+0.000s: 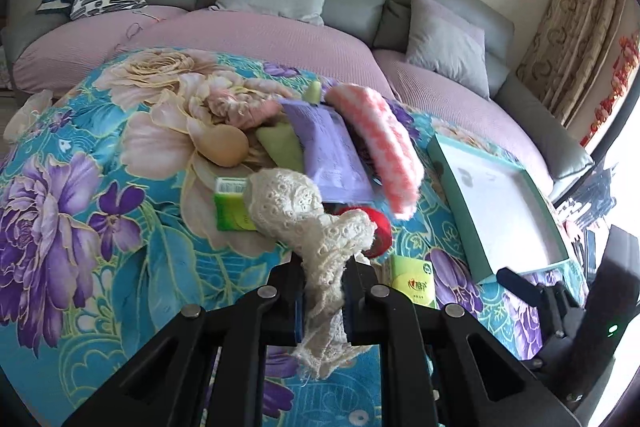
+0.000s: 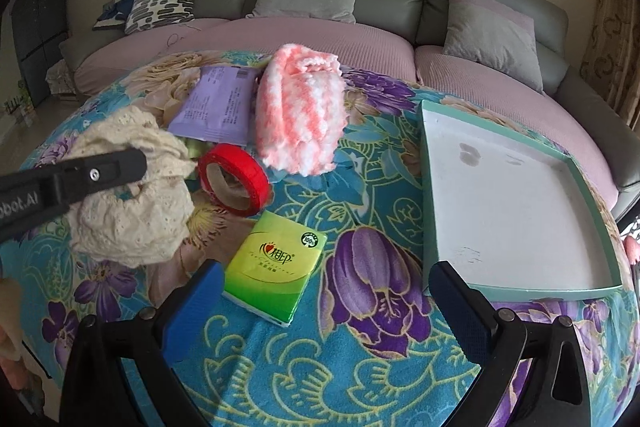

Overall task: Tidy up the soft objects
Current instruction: 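Lift the lace fabric with the left tool while the right tool grasps the green tissue pack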

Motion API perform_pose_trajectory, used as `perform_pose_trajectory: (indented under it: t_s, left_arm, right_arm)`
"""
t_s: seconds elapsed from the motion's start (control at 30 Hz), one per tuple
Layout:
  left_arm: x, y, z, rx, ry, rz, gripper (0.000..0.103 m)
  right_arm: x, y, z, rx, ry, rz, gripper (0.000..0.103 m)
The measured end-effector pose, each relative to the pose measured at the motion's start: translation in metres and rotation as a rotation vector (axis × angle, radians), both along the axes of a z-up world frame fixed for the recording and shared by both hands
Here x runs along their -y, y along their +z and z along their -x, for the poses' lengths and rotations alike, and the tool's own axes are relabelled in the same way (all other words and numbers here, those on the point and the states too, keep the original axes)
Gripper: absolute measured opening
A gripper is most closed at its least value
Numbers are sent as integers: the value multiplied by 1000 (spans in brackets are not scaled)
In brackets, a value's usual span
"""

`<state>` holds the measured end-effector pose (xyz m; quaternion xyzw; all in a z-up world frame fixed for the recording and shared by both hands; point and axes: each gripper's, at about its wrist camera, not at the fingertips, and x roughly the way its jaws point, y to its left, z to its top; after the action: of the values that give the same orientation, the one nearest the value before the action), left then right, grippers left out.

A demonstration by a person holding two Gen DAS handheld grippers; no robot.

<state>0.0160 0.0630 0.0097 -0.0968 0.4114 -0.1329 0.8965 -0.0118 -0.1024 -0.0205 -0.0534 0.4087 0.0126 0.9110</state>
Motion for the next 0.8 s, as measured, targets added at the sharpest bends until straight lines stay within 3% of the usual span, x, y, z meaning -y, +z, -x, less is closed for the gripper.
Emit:
perform_pose_trajectory:
  t_s: [0.2,0.53,0.8]
  left_arm:
    - [-15,-3,-3,-18,65,5,15]
    - [-21,-12,-5,-47,89,-3,15]
    - [-22,-14,-5,-55,94,-7,15]
  right_arm:
    - [-10,-18,-7,-40,24,-10,103]
    - [-26,-39,-16,-68,46,17,103]
    - [-13,-39,-17,-51,12,-28,77]
